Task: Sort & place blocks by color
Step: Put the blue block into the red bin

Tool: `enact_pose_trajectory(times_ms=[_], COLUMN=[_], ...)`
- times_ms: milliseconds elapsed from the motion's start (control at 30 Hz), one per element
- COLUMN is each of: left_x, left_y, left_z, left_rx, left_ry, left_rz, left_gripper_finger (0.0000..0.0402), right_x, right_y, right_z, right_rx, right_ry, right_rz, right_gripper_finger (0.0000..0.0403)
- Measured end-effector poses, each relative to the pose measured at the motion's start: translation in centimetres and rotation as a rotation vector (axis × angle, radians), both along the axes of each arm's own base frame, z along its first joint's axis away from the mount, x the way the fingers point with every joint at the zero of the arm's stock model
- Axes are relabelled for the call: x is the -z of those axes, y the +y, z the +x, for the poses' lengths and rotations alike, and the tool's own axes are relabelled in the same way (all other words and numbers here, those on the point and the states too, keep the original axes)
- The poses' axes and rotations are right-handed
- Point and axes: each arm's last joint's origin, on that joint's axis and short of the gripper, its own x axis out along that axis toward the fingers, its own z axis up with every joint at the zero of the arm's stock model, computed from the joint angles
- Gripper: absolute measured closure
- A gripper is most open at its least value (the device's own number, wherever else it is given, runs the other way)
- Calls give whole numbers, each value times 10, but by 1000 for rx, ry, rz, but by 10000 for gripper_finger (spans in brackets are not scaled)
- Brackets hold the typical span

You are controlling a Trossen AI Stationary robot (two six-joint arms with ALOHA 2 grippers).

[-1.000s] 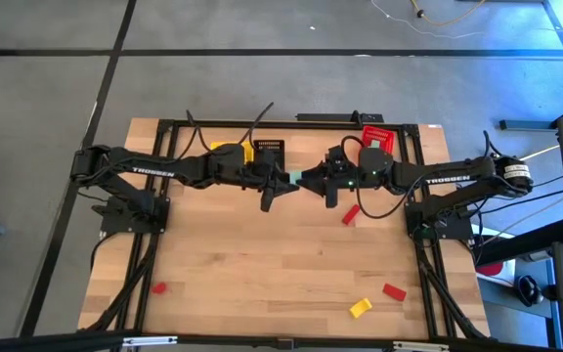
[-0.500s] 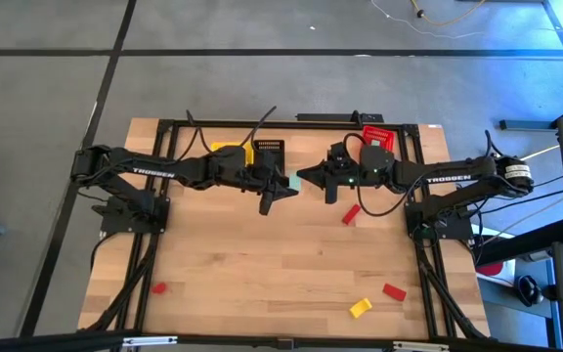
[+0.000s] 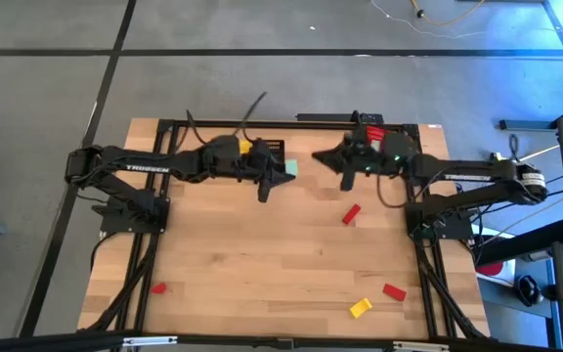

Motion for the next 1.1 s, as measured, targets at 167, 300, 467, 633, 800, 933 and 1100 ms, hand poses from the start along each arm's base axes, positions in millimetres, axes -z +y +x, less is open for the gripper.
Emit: enact_pose_trajectory(times_ms=[167, 300, 467, 633, 800, 933, 1100], left_x=[-9, -13, -5, 27, 60, 85, 103], left_y=[17, 34, 48, 68, 84, 95, 108], left_z=[-9, 5, 46, 101, 159, 202, 242], left_rx=[-83, -110, -99, -120, -145, -160, -205], left_ry=[-14, 18, 63, 122, 79, 34, -35], left_rz=[29, 21, 50, 40, 50, 36, 53], left_gripper_finger=[291, 291, 291, 291, 291, 291, 291], right_x=[-7, -15, -41, -66, -70, -66, -60], right_y=[-5, -5, -3, 0, 1, 0, -1], right_z=[-24, -39, -57, -73, -77, -73, -67], right_rx=[47, 76, 161, 192, 194, 192, 188], right_ry=[43, 31, -166, -382, -424, -387, -334], right_rz=[31, 23, -58, -138, -147, -140, -128], right_gripper_finger=[351, 298, 263, 260, 260, 260, 260])
